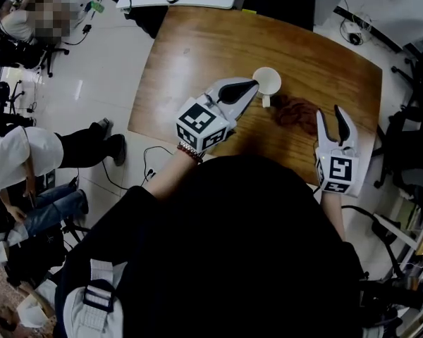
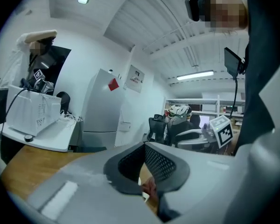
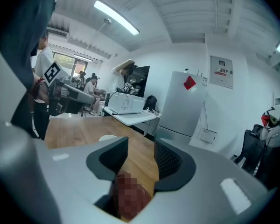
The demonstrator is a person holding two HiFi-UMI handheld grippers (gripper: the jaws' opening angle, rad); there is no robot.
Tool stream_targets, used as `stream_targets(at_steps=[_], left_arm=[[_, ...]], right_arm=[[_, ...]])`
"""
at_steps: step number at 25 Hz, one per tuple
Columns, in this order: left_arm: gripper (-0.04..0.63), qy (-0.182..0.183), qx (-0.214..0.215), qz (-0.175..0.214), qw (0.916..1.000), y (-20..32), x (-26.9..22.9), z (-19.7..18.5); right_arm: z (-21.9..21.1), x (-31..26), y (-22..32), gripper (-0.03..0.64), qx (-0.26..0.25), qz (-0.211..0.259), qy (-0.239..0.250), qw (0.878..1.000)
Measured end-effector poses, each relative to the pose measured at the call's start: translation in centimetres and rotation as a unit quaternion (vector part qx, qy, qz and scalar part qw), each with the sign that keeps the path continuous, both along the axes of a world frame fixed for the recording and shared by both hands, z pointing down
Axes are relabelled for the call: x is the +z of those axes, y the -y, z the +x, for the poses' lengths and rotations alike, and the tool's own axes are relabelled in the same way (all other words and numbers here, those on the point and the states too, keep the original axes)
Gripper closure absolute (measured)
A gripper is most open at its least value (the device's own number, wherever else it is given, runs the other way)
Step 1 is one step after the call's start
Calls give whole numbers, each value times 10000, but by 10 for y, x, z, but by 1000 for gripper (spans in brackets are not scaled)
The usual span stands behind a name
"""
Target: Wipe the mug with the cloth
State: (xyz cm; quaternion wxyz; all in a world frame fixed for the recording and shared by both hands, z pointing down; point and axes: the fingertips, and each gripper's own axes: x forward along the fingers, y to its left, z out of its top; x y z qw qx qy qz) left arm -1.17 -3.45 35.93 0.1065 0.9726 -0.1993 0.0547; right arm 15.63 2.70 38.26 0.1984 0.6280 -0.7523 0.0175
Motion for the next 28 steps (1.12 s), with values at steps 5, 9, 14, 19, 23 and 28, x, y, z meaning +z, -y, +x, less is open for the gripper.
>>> stream_targets(at_steps=[5, 9, 14, 19, 23, 28], left_arm=[[594, -135, 167, 252, 9995, -14, -20, 6], [594, -194, 258, 354, 9989, -17, -31, 9], [594, -237, 353, 396, 9983, -17, -39, 12], [594, -313, 271, 399, 9983, -15, -49, 9], [594, -305, 302, 460, 9980, -16, -52, 10], [594, -395, 355, 397, 9978, -15, -53, 13]], right_arm=[[-14, -13, -1, 442, -121, 185, 71, 9997], [-28, -23, 1, 442, -216, 267, 163, 9993], [-33, -30, 1, 442, -250, 318, 254, 9989], [-30, -38, 2, 443, -95, 405, 460, 9981], [-24, -37, 4, 446, 68, 307, 575, 9978], [-19, -40, 5, 455, 181, 340, 577, 9976]])
